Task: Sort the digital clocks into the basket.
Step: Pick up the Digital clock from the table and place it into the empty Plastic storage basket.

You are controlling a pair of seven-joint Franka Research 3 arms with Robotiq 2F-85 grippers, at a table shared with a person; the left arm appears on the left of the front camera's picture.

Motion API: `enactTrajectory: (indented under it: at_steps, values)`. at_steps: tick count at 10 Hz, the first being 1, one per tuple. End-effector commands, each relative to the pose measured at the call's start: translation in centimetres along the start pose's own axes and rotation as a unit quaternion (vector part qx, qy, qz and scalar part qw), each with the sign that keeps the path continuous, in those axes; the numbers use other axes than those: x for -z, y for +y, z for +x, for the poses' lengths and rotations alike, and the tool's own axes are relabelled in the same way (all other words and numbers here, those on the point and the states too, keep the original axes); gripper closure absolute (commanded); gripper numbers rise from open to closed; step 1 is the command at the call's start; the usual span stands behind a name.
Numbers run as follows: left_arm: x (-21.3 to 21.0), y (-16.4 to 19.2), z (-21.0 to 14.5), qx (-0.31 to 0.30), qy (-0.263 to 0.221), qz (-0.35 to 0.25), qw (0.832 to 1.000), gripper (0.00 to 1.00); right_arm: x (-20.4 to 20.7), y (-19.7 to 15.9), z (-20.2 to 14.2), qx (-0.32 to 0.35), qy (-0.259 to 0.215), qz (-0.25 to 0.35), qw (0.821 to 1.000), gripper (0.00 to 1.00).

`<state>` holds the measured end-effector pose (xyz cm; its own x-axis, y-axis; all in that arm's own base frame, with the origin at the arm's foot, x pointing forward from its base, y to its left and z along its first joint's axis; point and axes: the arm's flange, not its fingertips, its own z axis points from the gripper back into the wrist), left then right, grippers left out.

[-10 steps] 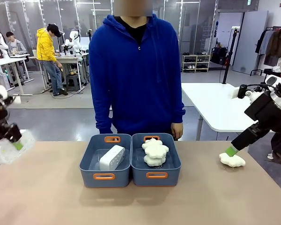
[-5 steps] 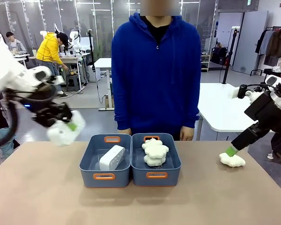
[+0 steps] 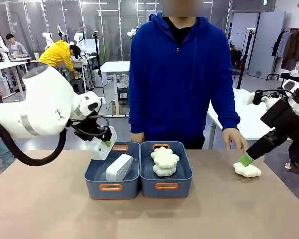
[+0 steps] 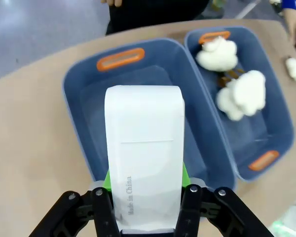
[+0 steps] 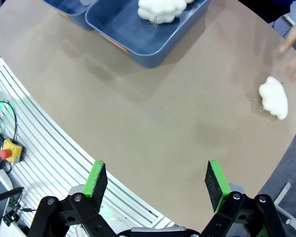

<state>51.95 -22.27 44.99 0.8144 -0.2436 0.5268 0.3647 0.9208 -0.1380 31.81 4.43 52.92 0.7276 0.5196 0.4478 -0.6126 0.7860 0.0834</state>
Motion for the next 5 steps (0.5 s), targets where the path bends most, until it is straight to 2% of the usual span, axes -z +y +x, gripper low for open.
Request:
enactTrajectory:
  at_steps: [1, 3, 5]
  values:
    - [3.1, 0.8, 1.7, 0.015, -0.015, 0.005, 1.0, 0.92, 0.1, -0.2, 0.0, -0.003, -0.003, -0.004, 1.0, 0.0]
    - [5.4, 1.5, 1.7, 0.004, -0.008, 0.0, 1.0, 0.92, 0.1, -0.2, 0.0, -0.003, -0.003, -0.004, 1.0, 0.0]
    - [7.3, 2.1, 1.0, 0.029, -0.014, 0.027, 0.999, 0.92, 0.1, -0.2, 0.0, -0.003, -0.003, -0.004, 1.0, 0.0]
